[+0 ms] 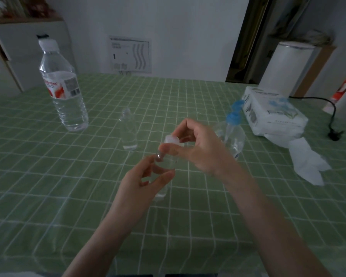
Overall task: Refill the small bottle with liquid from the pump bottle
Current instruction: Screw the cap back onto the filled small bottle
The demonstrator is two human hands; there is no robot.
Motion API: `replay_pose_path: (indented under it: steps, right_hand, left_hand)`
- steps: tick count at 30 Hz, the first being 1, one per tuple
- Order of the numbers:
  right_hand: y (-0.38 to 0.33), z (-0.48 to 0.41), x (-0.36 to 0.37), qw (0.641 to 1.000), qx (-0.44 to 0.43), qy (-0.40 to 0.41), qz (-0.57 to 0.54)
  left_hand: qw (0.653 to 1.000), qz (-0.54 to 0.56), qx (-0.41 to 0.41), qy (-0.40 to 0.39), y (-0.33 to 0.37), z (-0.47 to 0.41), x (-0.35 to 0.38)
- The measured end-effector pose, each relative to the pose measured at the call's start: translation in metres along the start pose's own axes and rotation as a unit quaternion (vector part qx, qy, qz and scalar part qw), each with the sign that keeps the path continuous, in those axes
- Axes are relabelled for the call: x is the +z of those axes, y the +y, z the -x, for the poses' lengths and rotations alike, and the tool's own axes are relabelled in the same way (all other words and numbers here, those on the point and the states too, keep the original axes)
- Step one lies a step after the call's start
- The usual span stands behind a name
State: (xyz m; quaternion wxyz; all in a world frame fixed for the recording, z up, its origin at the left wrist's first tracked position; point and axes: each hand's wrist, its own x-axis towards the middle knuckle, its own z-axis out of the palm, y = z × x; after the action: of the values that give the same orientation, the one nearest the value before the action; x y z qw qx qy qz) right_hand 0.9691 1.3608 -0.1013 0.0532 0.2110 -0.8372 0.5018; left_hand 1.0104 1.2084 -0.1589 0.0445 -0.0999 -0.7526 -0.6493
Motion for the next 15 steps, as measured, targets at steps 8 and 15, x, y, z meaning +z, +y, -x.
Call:
replay_pose_path:
  steps: [8, 15]
  right_hand:
    - [0.0039, 0.0072, -0.0053, 0.997, -0.020, -0.034, -0.071]
    - [0.0050, 0.0054, -0.0050, 0.996, -0.001, -0.010, -0.088]
  left_hand:
    - [1.000, 0.004, 0.011, 0.006, 0.0002, -0.0005, -0.0016]
    - [1.000, 0.006, 0.008, 0.001, -0.0006, 0.0005, 0.0009]
